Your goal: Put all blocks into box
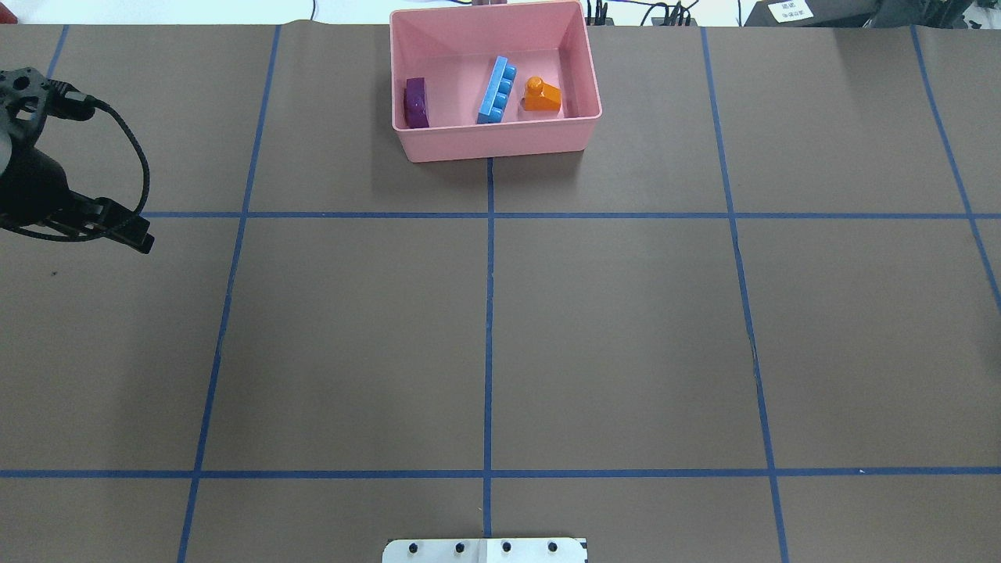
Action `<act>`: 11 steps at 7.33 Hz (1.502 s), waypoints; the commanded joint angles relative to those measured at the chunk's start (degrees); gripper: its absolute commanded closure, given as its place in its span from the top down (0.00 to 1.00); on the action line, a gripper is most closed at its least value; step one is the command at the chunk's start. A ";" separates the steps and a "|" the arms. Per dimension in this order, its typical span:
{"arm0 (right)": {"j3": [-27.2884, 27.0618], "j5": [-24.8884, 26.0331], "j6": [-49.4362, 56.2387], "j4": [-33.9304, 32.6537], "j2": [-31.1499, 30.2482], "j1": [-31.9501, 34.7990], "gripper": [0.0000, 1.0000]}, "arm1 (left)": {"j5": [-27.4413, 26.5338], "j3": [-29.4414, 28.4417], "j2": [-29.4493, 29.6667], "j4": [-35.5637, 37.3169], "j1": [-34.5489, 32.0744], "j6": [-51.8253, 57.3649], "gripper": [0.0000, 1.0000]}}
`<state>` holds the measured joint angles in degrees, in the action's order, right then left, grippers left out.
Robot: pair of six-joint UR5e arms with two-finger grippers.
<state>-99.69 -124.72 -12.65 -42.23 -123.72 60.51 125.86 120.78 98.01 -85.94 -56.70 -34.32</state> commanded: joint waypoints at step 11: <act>25.09 2.45 -28.17 -49.70 85.81 -5.39 0.00 | 0.00 0.69 -4.32 -1.16 -2.10 2.24 1.00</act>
<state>-83.81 -123.93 -34.90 -100.52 -42.87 57.53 125.79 121.59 93.69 -87.09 -58.79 -31.87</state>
